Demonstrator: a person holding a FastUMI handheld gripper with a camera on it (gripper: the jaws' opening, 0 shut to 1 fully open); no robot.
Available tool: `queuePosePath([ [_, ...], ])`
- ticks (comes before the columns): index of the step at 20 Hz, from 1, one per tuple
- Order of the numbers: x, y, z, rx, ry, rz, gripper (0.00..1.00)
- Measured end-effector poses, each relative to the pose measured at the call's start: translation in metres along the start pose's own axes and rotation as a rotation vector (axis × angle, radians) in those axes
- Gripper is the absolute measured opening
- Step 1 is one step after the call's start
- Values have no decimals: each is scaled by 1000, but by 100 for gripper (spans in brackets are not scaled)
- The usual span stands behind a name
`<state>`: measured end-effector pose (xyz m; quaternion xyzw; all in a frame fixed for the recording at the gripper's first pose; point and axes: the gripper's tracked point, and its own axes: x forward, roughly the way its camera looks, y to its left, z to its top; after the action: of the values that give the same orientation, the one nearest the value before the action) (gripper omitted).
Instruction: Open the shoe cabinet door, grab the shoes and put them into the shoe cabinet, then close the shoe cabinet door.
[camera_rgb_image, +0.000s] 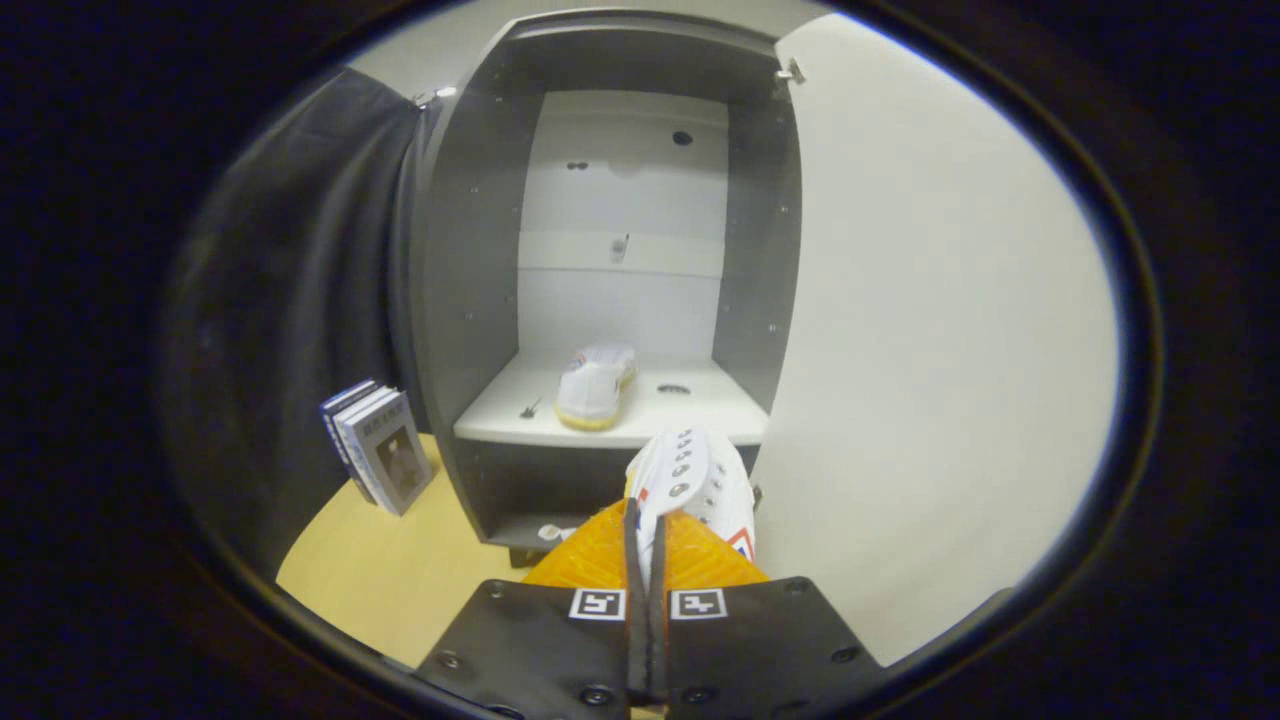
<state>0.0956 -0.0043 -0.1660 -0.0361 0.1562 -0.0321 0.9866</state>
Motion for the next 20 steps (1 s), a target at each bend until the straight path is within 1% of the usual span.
queuePosePath([
  [4,62,-5,27,-61,-4,27,2],
  [8,134,-2,24,-130,57,59,2],
  [10,156,4,19,-162,84,85,2],
  [13,177,9,19,-231,95,107,2],
  [15,188,15,16,-211,113,141,2],
  [17,199,9,21,-174,107,134,2],
  [20,216,9,24,-100,121,150,3],
])
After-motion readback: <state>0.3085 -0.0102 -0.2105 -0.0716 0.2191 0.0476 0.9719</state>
